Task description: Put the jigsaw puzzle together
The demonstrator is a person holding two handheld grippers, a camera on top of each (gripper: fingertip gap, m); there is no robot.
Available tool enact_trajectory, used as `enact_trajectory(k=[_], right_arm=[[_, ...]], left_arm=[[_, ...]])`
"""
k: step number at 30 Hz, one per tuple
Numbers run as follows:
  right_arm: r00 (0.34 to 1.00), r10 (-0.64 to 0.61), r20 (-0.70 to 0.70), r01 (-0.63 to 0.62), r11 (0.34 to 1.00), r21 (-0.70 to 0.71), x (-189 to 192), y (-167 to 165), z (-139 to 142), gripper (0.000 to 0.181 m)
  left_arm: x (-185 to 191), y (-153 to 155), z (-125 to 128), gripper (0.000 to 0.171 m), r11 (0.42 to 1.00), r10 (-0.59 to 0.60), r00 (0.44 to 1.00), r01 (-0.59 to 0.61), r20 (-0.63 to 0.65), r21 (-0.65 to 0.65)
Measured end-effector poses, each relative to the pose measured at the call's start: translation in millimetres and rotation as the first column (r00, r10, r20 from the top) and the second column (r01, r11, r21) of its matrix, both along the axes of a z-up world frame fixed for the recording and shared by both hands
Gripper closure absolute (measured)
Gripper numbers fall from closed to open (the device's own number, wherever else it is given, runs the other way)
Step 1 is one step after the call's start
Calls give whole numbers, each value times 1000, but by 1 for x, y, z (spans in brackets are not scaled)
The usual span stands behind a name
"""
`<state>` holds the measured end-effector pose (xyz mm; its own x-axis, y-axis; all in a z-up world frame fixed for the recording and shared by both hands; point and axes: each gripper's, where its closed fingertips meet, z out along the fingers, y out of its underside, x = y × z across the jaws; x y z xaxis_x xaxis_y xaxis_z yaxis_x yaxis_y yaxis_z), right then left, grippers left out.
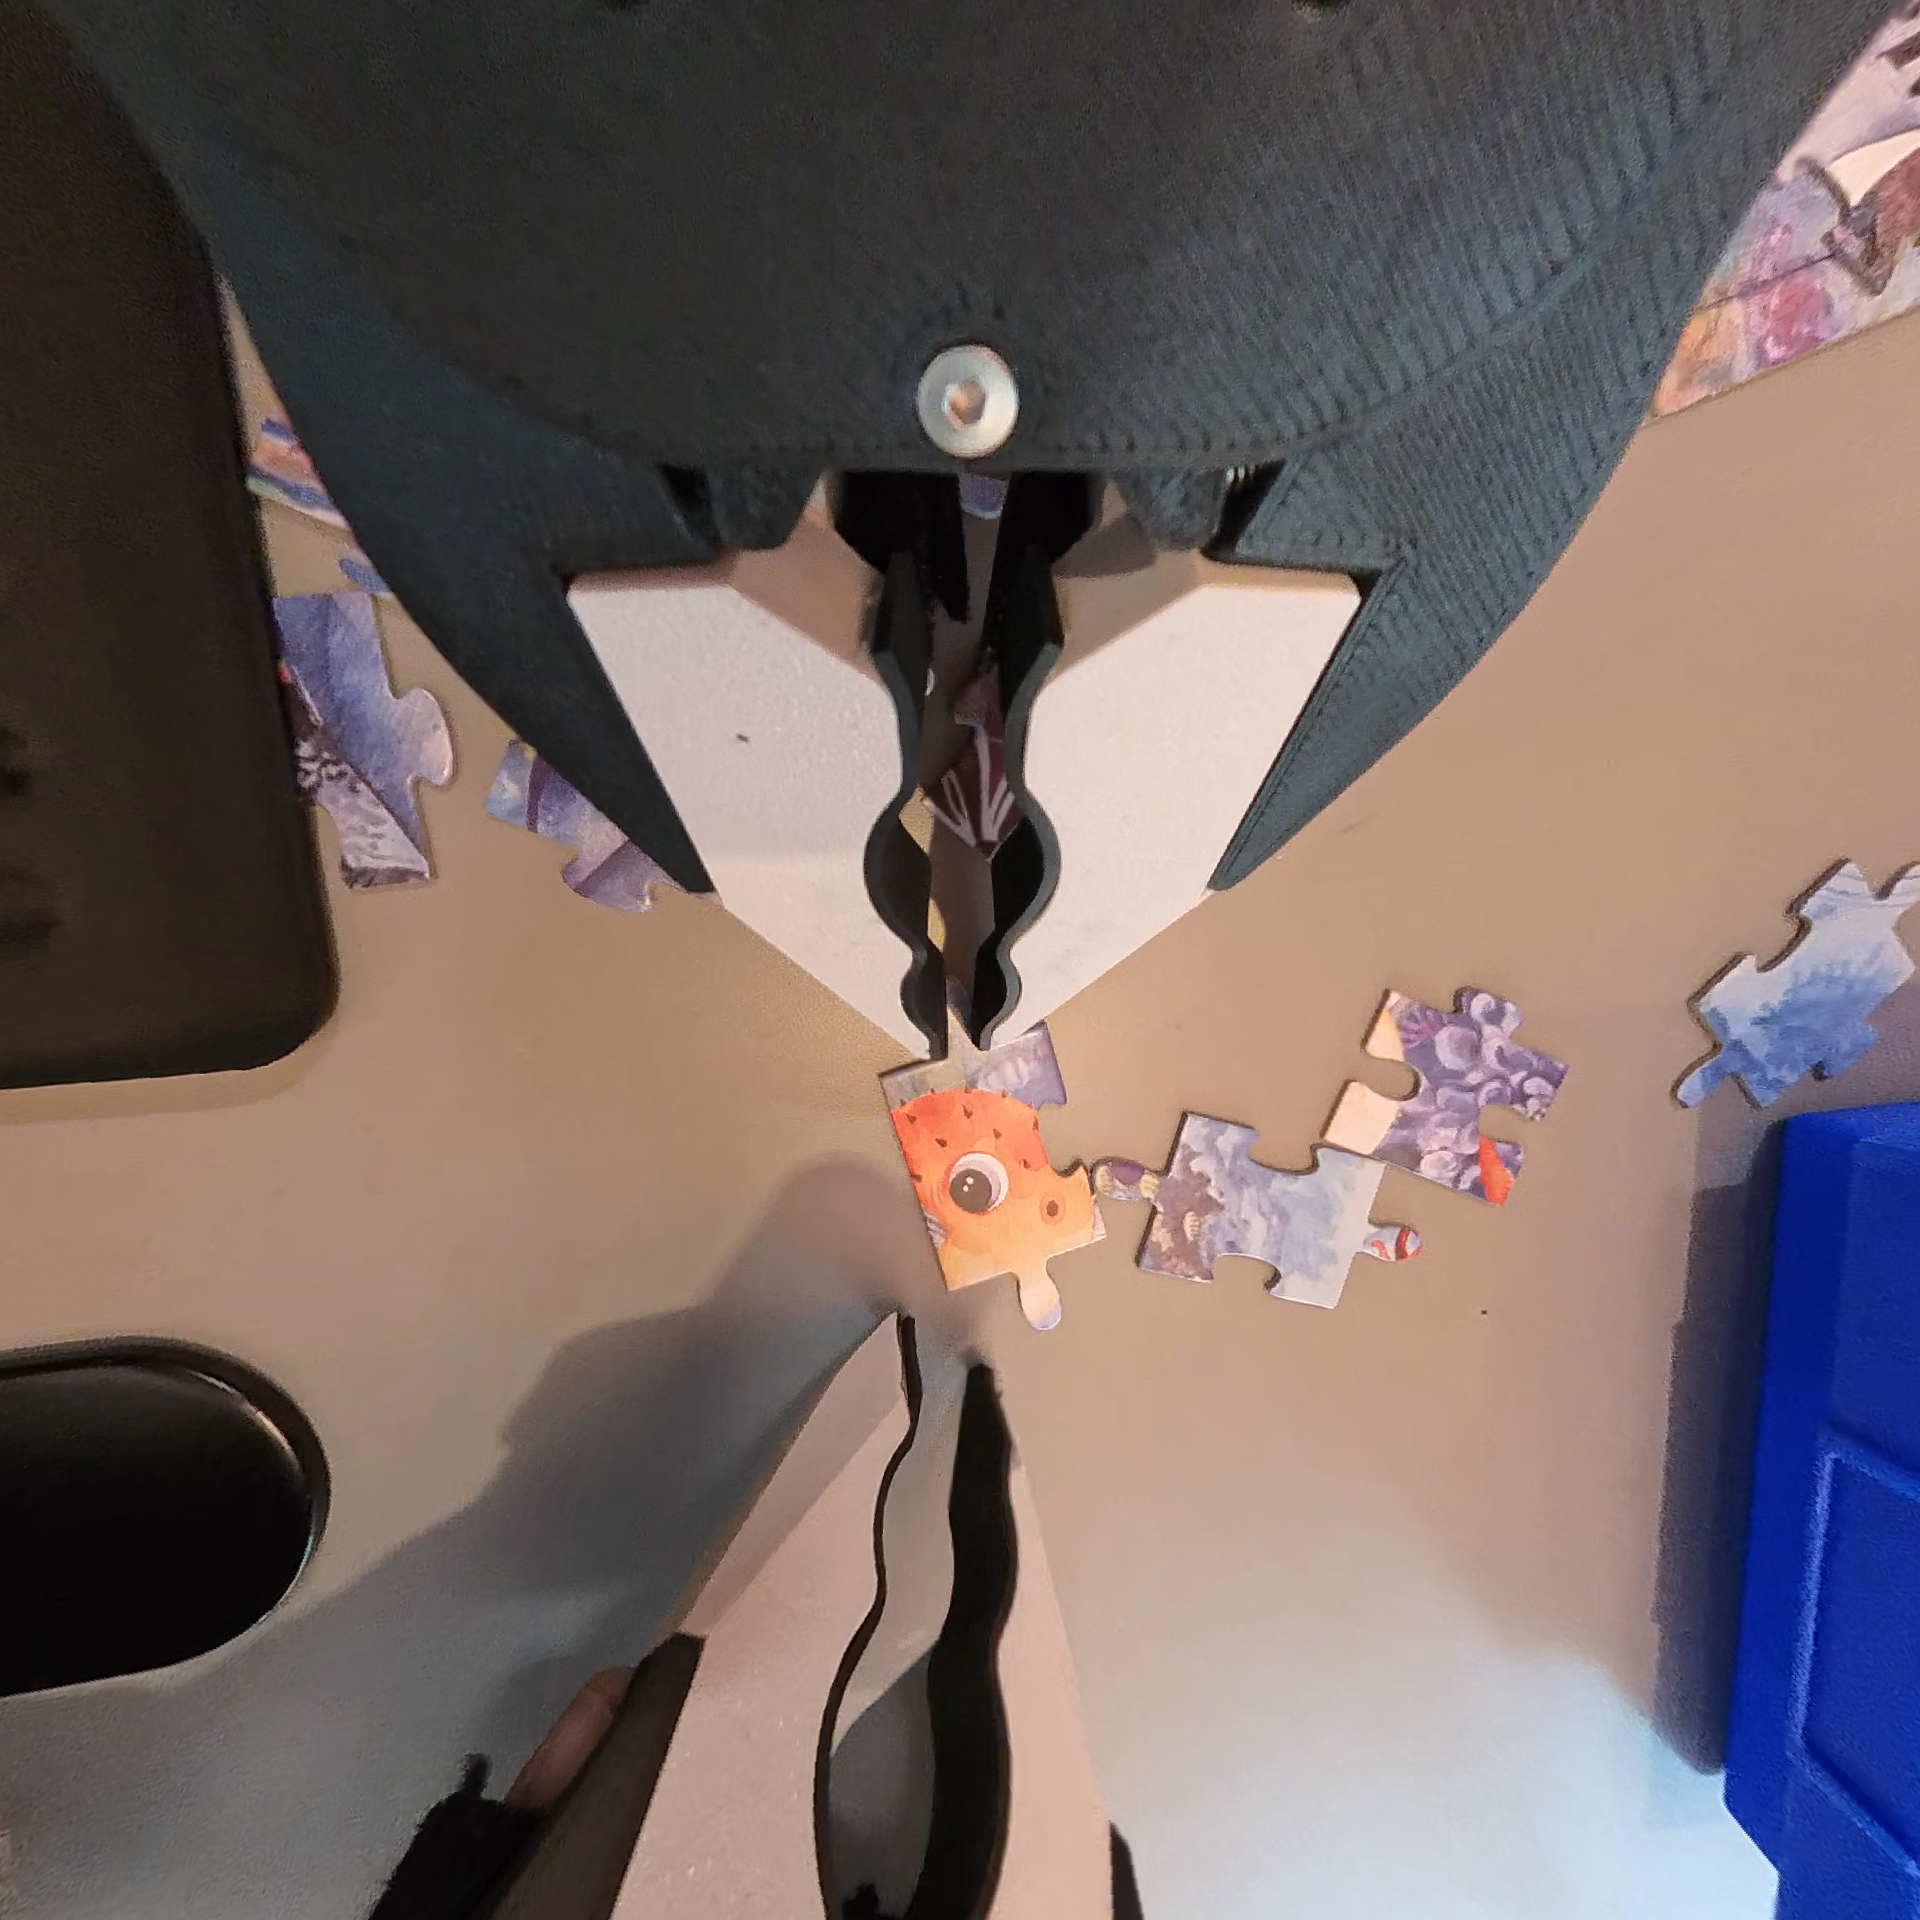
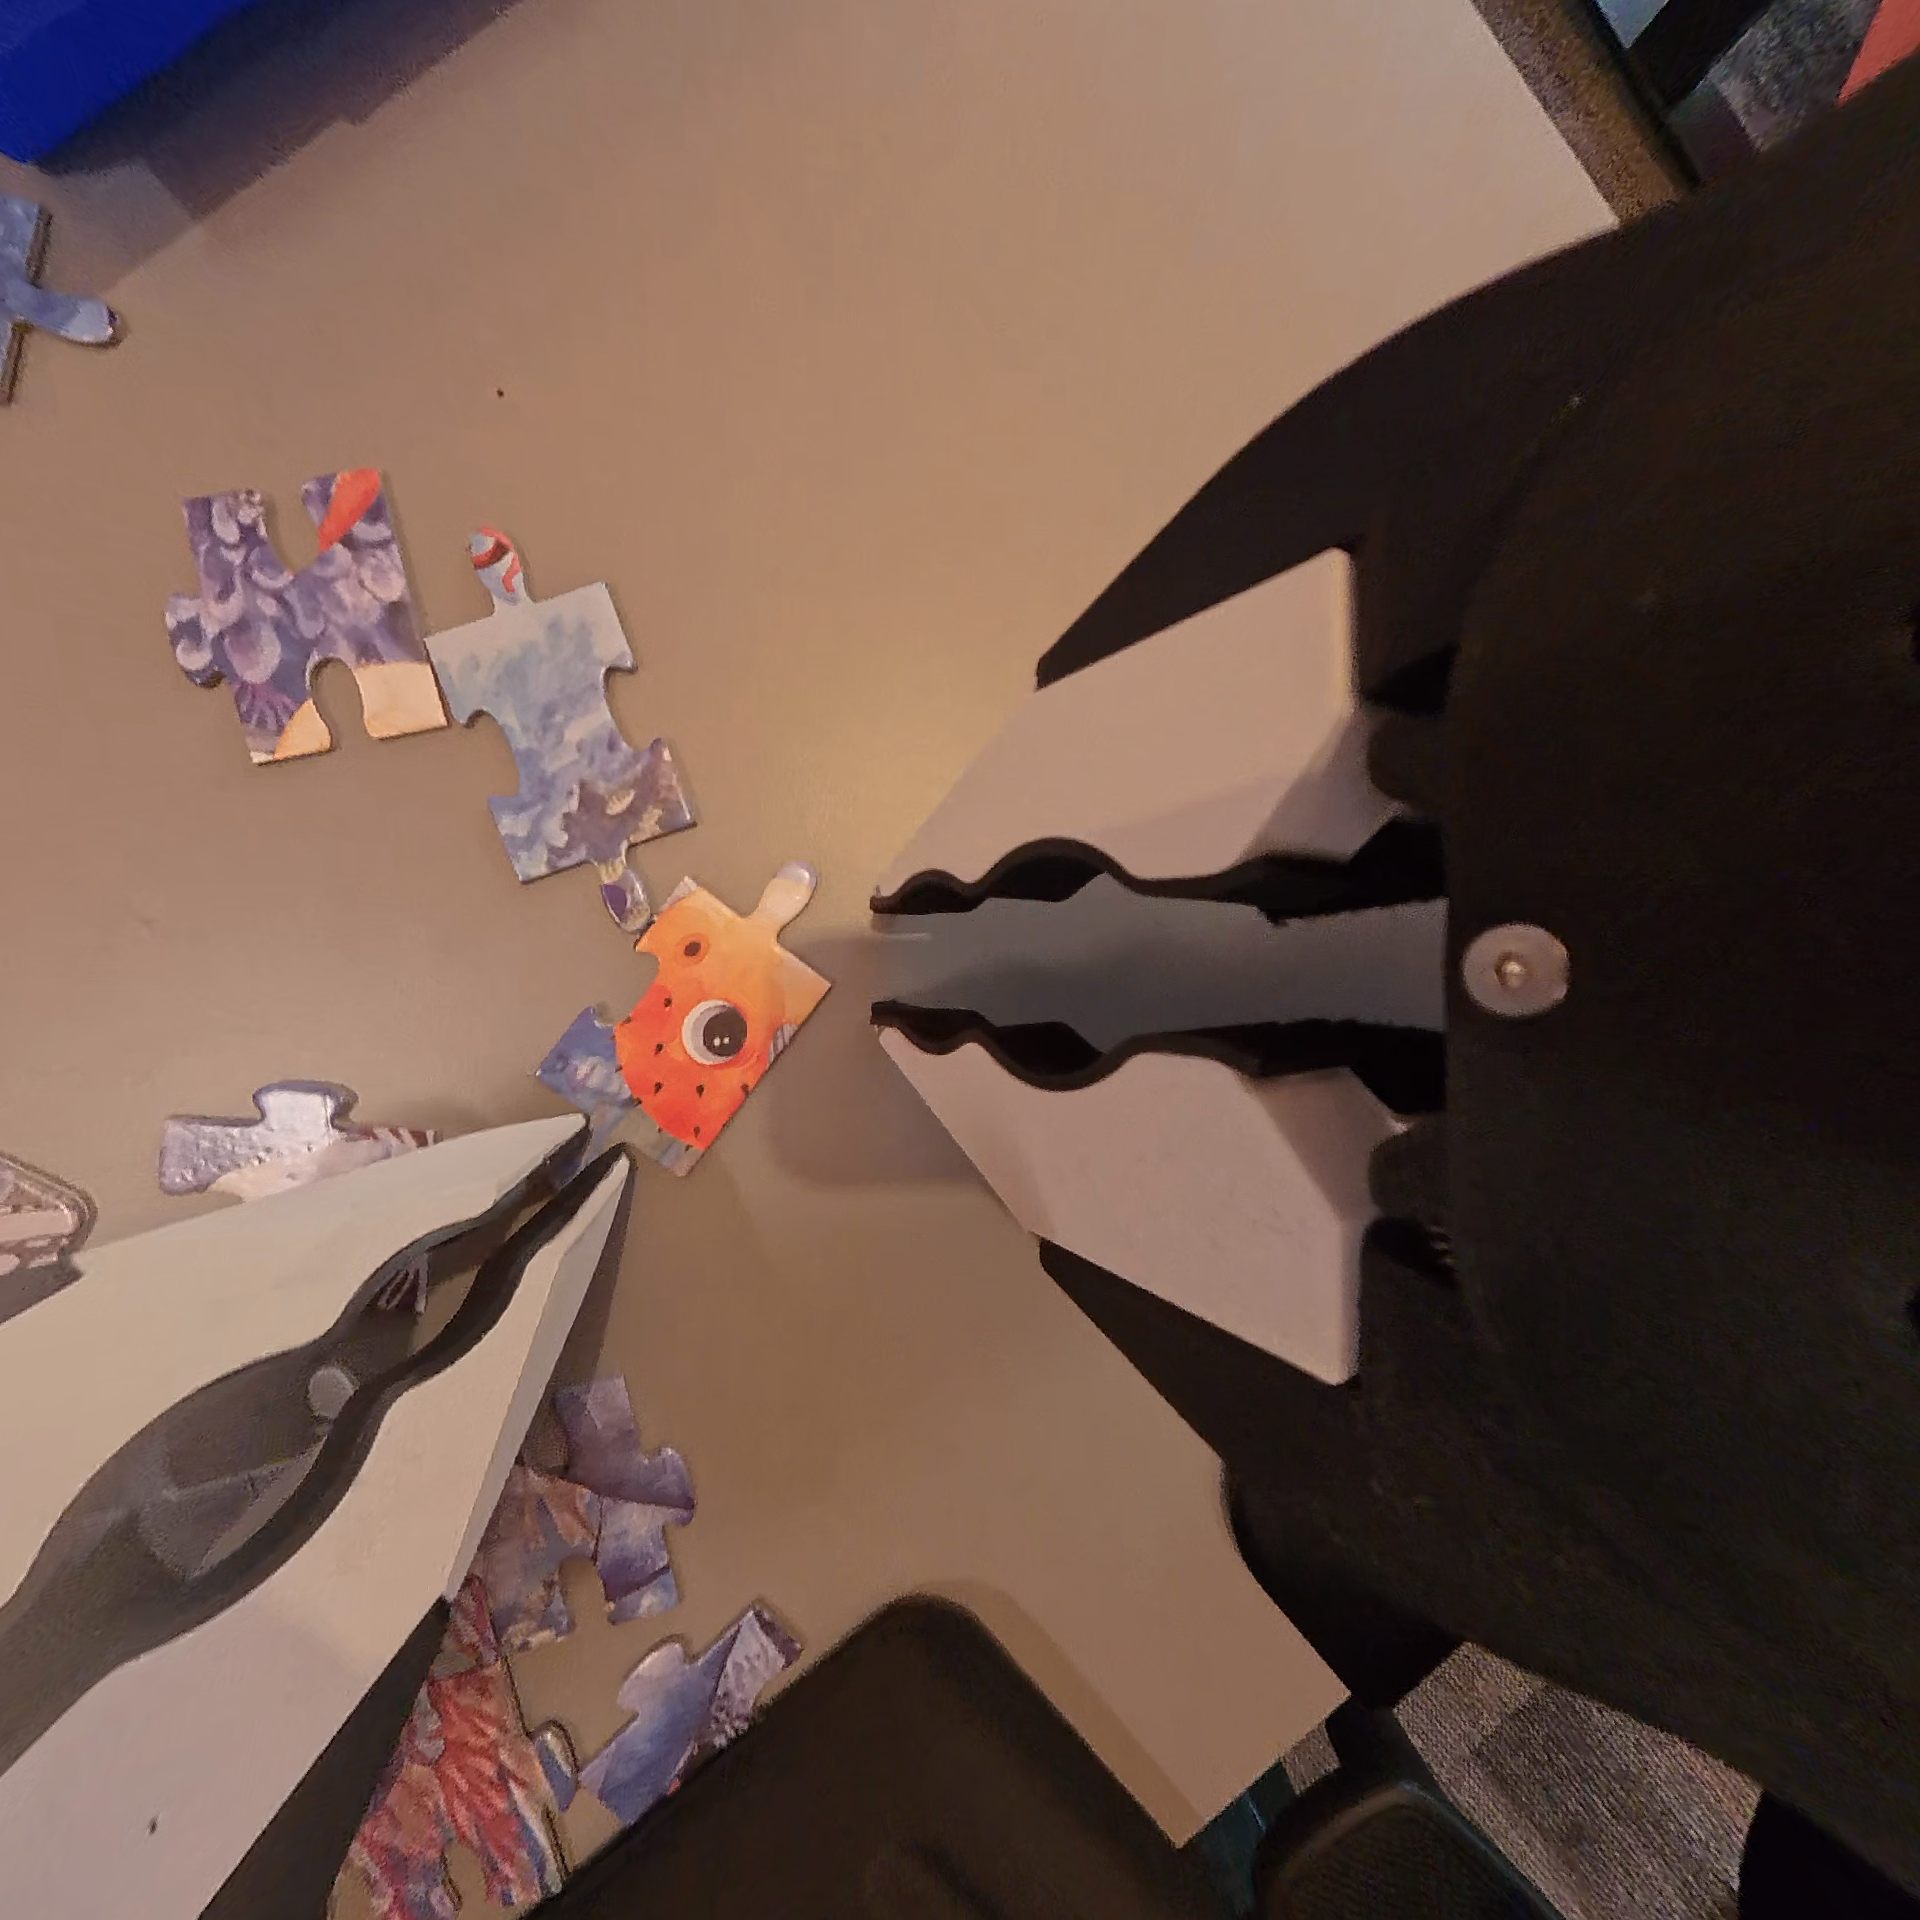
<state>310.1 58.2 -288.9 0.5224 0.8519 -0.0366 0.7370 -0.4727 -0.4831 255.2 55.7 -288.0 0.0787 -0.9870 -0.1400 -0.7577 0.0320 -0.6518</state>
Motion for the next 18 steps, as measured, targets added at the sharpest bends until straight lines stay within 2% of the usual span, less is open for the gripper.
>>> enact_trajectory(k=[5, 8, 15, 18], right_arm=[[1000, 12, 14, -12, 1000, 18, -2, 4, 2, 162], [1000, 15, -18, -14, 999, 49, -9, 5, 12, 162], [983, 111, -146, -98, 991, 94, -44, -19, 46, 161], [978, 149, -148, -135, 985, 104, -56, -29, 49, 161]], left_arm=[[-2, 3, 9, 169, 1000, -1, 1000, 1, 16, 8], [-7, 6, 15, 169, 1000, 7, 1000, -7, 19, 21], [-27, 23, 22, 169, 998, 50, 999, -50, 10, 35], [-42, 31, 22, 169, 996, 70, 997, -69, -11, 49]])
